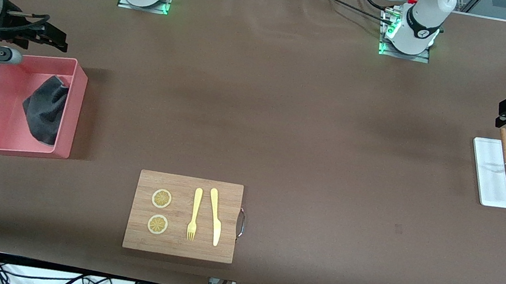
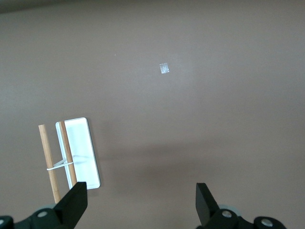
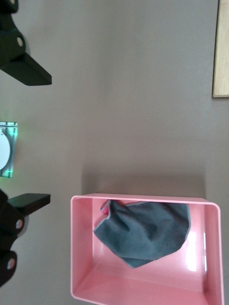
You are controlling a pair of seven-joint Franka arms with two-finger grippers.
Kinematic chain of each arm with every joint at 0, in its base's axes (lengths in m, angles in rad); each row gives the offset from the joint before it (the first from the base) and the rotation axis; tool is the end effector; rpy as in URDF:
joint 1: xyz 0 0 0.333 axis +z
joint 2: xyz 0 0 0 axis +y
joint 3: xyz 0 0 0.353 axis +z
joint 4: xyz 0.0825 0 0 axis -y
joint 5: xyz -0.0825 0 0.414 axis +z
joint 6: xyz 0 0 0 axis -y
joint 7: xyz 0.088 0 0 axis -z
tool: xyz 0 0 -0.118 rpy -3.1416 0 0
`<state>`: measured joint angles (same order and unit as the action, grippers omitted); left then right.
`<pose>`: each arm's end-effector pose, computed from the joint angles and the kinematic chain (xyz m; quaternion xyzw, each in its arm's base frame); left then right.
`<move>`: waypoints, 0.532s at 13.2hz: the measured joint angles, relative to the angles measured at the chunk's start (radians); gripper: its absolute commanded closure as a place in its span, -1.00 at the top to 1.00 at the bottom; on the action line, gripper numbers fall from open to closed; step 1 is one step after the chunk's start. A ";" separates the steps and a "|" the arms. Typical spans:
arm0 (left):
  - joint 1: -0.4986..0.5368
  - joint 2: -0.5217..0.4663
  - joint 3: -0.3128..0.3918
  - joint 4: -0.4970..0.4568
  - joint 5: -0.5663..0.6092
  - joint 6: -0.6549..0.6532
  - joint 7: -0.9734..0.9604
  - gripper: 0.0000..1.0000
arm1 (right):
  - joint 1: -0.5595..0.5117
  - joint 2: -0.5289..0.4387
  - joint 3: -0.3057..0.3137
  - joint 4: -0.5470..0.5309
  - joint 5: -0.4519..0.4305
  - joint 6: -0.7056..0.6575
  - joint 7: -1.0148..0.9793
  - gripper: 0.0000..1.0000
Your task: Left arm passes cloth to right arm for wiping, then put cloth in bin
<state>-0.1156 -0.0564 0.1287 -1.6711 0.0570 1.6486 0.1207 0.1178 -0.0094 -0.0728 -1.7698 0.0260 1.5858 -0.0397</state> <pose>0.5716 0.0159 0.6392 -0.9980 0.0555 -0.0150 0.0259 0.5668 0.0284 0.5583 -0.9953 -0.0409 0.0872 0.0130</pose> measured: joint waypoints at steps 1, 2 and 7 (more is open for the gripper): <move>0.000 0.000 0.000 0.000 0.000 0.000 0.000 1.00 | -0.003 -0.014 0.008 -0.023 -0.003 0.014 0.001 1.00; 0.000 0.000 0.000 0.000 0.000 0.000 0.000 1.00 | -0.003 -0.024 0.010 -0.033 -0.009 0.018 0.001 1.00; 0.000 0.000 -0.001 0.000 0.000 0.000 0.000 1.00 | -0.009 -0.041 0.012 -0.021 -0.017 0.029 -0.010 1.00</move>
<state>-0.1155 -0.0564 0.1282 -1.6706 0.0570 1.6486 0.1208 0.1091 -0.0502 -0.0604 -1.7903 0.0093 1.6151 -0.0497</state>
